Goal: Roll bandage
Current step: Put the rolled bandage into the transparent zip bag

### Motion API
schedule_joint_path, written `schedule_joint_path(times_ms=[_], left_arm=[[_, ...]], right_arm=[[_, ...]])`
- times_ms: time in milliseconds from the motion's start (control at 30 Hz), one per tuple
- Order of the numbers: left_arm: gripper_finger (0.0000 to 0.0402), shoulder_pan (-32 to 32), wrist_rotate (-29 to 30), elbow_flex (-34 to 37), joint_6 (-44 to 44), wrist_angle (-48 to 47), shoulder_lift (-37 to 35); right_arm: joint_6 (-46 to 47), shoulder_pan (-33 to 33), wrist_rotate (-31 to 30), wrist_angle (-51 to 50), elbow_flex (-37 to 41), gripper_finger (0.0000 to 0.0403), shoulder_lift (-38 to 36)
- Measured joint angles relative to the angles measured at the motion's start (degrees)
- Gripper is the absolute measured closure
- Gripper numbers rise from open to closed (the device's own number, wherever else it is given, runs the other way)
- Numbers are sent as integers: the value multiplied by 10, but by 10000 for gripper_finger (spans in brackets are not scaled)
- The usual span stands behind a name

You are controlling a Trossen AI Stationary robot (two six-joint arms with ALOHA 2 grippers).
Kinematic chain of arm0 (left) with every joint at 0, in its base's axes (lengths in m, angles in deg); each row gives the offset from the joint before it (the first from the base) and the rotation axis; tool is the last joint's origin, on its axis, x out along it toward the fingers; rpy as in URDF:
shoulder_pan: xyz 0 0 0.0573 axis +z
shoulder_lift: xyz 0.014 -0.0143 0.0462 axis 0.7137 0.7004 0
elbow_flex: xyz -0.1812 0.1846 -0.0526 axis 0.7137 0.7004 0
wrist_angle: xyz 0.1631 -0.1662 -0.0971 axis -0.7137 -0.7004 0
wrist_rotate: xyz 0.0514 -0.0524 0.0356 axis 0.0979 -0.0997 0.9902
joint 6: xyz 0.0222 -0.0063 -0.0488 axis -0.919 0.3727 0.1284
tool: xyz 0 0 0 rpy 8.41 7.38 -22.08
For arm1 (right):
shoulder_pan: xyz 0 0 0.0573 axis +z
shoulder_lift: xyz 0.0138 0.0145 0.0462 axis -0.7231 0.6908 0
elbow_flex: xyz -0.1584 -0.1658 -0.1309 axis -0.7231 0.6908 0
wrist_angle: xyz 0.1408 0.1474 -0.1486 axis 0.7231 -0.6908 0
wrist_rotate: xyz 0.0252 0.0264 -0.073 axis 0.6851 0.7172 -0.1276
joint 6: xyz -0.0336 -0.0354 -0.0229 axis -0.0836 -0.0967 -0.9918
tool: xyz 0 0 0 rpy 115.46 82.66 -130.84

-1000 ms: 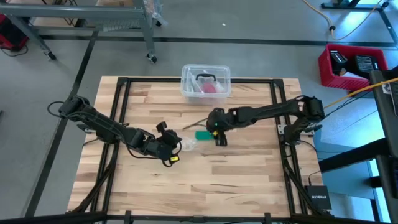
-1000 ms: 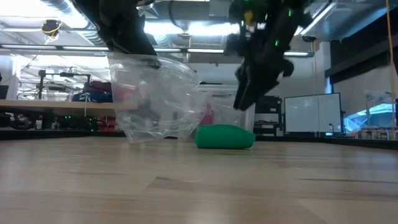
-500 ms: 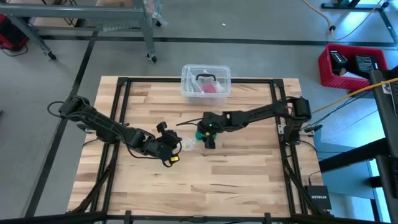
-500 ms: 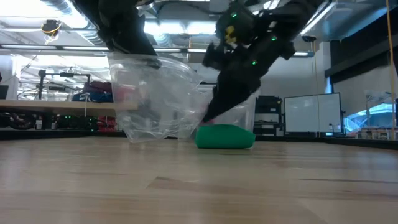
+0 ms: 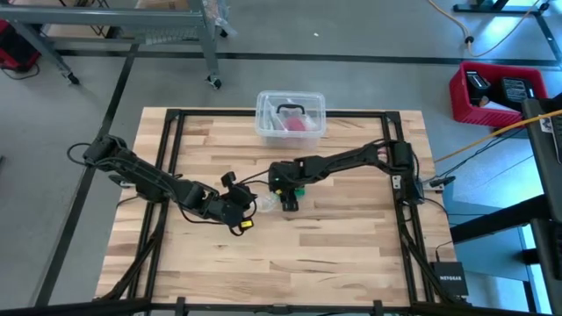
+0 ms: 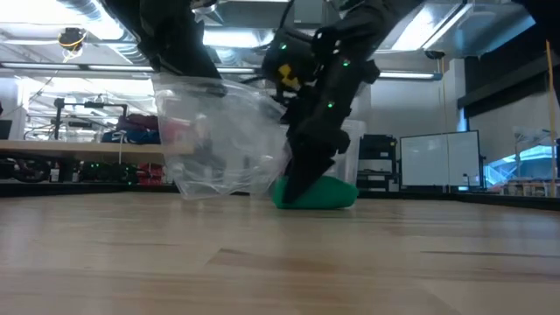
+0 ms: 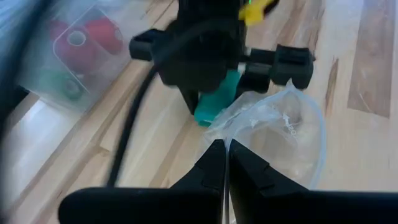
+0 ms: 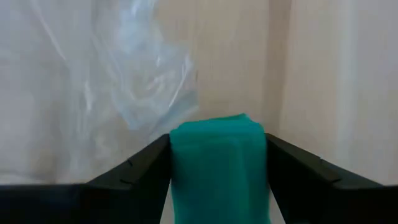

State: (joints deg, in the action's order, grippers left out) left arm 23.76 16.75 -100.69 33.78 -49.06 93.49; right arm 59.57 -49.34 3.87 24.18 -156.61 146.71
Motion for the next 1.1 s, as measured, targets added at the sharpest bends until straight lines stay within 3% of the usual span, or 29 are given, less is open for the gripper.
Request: schedule_joint_path(times_ms=[200,467,600,767,900,1000,1100], left_arm=[[396,0,0,0,0,1,0],[396,0,0,0,0,1,0],[396,0,0,0,0,2,0],[396,-3,0,0,8,3,0],[396,-6,0,0,14,8,0],[396,-7,0,0,14,27,0],[396,-7,0,0,-2,65,0]], right_arm=[[-1,0,-27,-71,-53,185,23],[-34,4,-50,-121,-55,285,10],[-47,9,-56,-185,-54,328,-34],[-48,18,-70,-200,-21,331,-143],[-43,41,-49,-65,47,326,-259],[-42,64,-9,155,137,331,-328],[-43,84,45,428,233,332,-350]])
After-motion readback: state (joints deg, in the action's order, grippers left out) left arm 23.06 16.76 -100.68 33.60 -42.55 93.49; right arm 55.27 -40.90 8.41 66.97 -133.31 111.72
